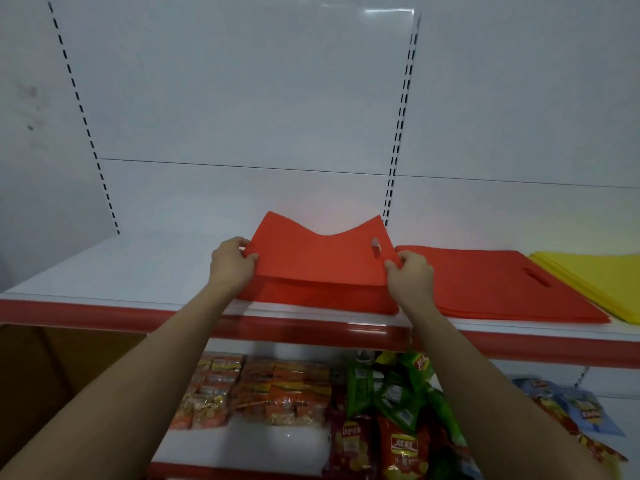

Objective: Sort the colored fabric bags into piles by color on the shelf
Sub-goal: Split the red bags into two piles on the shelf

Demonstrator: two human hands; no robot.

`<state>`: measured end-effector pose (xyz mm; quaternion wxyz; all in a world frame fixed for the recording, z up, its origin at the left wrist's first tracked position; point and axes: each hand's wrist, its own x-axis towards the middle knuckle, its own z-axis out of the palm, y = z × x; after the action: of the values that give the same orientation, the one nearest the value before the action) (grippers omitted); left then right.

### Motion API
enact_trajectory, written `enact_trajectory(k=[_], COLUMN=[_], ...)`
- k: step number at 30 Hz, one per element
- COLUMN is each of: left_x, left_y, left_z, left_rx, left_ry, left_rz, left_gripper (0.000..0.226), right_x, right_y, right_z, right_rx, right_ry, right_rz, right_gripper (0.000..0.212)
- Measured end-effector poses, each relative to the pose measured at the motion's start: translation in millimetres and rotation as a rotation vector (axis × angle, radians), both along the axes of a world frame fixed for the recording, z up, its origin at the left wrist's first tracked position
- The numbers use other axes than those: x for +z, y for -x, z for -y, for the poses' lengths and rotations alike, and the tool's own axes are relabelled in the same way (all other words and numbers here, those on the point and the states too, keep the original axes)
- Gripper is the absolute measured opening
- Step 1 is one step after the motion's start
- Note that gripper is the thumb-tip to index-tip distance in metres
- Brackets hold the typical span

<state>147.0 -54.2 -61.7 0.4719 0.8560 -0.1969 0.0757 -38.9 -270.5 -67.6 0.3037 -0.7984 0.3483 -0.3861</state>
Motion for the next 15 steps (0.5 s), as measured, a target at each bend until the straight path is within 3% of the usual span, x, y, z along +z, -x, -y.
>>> enact_trajectory(k=[3,12,15], left_x=[16,44,47], left_y=[10,54,78], left_z=[7,82,109], left_rx=[-0.124,-0.138,-0.141], left_ry=[0.117,0.173,0.183], left_rz=[-0.122,-0.148,-0.177], left_gripper=[0.051,0.048,0.05], right_x=[17,64,73], right_y=[11,67,93], right_z=[15,83,107], right_rx=[0.099,0.195,0.243], right_ry=[-0.074,-0.142,-0.184], right_rz=[0.054,0.073,0.046], right_gripper=[0.039,0.019,0.031])
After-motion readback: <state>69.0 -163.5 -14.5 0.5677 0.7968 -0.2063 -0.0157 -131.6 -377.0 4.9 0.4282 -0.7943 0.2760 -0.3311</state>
